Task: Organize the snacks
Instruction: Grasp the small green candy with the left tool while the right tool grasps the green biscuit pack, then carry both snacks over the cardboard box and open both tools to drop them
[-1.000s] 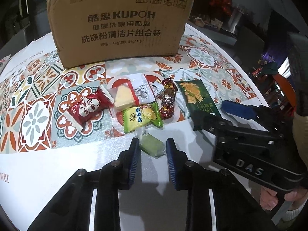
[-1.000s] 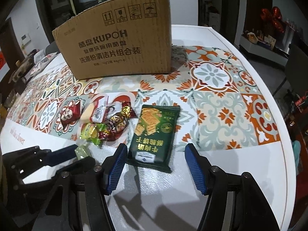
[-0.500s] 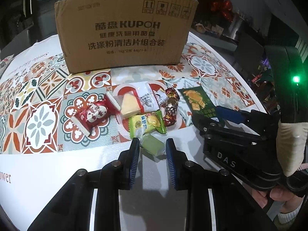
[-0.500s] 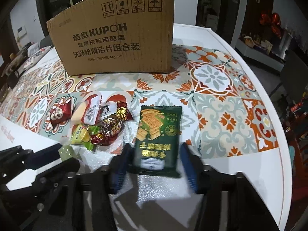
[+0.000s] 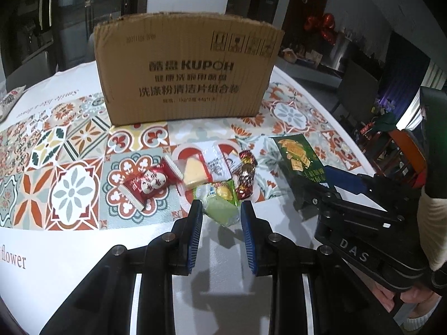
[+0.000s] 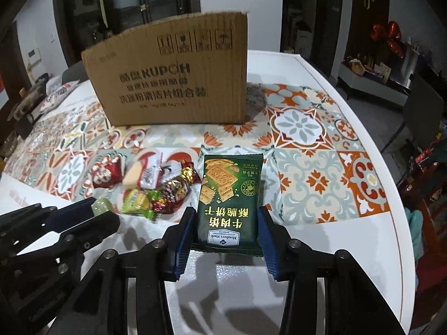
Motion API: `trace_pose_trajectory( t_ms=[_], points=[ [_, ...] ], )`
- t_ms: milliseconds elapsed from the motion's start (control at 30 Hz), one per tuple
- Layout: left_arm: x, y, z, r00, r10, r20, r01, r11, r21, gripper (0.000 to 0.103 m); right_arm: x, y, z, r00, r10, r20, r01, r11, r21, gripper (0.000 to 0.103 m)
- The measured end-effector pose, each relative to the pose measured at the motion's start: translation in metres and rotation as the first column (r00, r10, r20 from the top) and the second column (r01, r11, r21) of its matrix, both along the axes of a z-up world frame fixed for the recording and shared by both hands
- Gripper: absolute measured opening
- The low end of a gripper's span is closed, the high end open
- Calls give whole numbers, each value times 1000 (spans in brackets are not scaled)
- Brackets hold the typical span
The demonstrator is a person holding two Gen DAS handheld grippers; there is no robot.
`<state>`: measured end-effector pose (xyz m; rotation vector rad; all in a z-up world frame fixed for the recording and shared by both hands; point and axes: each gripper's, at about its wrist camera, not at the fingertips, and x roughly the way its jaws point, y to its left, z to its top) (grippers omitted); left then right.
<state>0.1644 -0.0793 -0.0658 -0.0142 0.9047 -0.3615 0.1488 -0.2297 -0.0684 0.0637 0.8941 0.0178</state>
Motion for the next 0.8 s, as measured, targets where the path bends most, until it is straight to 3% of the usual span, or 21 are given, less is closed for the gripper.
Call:
trace_pose_trajectory(
  t_ms=[433,800],
  points=[
    [-5,18,45,994,18,111,-14,999,-38,28,-12,12,48,994,28,110,-28,1000,1,45],
    [12,35,94,972,49,230,-37,998,-54,28,0,17,89,976,30,216,-26,999,-19,45]
  ],
)
